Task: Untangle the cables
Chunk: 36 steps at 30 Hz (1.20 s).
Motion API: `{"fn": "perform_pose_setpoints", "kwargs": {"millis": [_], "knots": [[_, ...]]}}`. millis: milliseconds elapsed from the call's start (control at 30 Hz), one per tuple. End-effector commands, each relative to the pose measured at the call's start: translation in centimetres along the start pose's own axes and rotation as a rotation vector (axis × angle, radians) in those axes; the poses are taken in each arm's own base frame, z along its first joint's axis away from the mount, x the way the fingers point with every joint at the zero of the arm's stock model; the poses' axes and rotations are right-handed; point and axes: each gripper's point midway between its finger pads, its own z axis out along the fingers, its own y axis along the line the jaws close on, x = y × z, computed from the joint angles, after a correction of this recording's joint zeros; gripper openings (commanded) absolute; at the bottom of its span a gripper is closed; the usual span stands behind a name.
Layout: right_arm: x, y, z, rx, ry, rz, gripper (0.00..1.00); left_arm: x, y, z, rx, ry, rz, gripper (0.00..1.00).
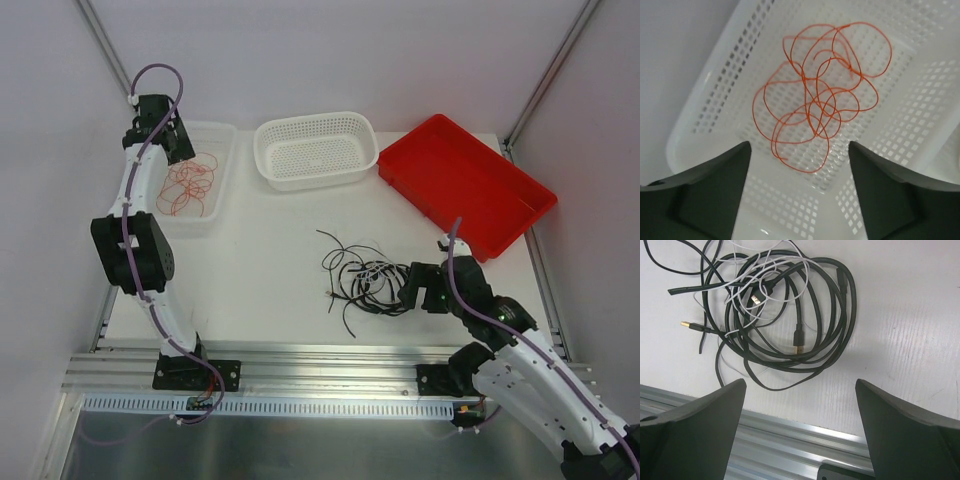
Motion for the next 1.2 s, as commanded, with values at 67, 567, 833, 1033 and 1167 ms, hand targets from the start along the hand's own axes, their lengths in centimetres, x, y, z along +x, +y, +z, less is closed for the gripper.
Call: {"fn": "perform_pose_setpoints", "kwargs": {"millis": [67, 567, 833, 1033, 1167], "knots": [[-0.3, 0.0, 0.3, 0.019, 0.020, -0.017, 0.96, -1.2, -0.4, -5.7, 0.100, -0.067, -0.184, 0.99], [2.1, 0.6, 6.4, 0.076, 0.190, 0.036, 0.90, 18.1, -7.5, -19.1, 0.565, 0.093, 0.057, 0.99], [4.4, 4.7, 8.0, -0.010, 0.299, 0.054, 0.88, 22.8, -6.3, -20.5, 0.661, 0.051, 0.107, 0.99], [6.0, 14.1, 7.8, -0.182, 0.358, -0.038, 0.88, 23.2, -6.5, -20.9, 0.690, 0.056, 0.113, 0.99], [5.1, 17.4, 7.2, -0.220, 0.322, -0.158, 0.88, 23.4, -6.6, -20.9, 0.702, 0.058, 0.120, 0.99]]}}
